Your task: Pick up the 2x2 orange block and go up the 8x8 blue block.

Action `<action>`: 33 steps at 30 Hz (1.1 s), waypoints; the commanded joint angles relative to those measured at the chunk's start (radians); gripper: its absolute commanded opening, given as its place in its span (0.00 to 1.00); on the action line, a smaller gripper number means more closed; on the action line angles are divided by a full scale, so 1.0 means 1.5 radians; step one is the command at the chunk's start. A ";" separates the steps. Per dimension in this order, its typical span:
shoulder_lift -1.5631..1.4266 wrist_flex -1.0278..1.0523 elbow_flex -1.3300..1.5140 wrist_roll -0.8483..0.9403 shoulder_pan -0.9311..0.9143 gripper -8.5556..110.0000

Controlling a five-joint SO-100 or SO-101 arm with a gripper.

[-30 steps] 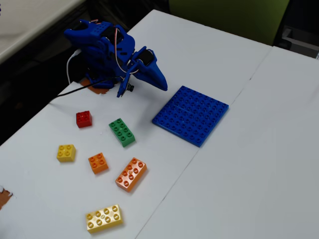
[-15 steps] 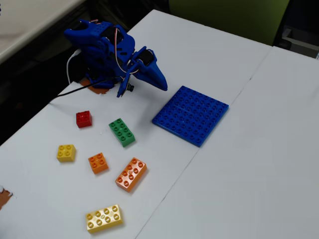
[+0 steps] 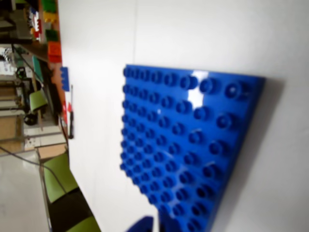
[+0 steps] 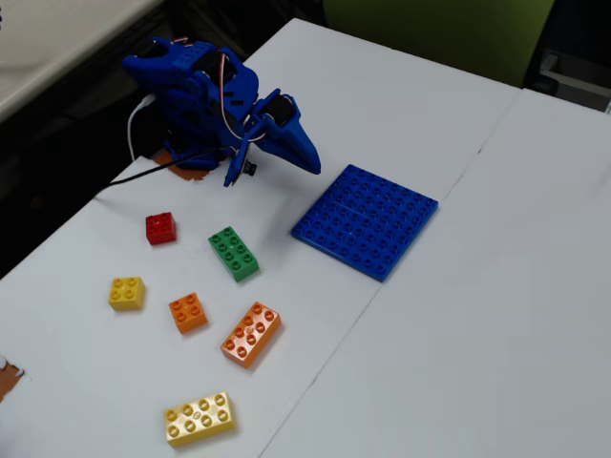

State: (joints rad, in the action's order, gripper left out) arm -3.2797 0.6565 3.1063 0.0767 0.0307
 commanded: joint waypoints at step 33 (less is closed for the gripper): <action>0.968 0.382 -1.062 0.805 -0.245 0.11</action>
State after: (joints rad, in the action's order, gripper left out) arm -1.9236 1.1428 1.7211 1.1796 -0.2915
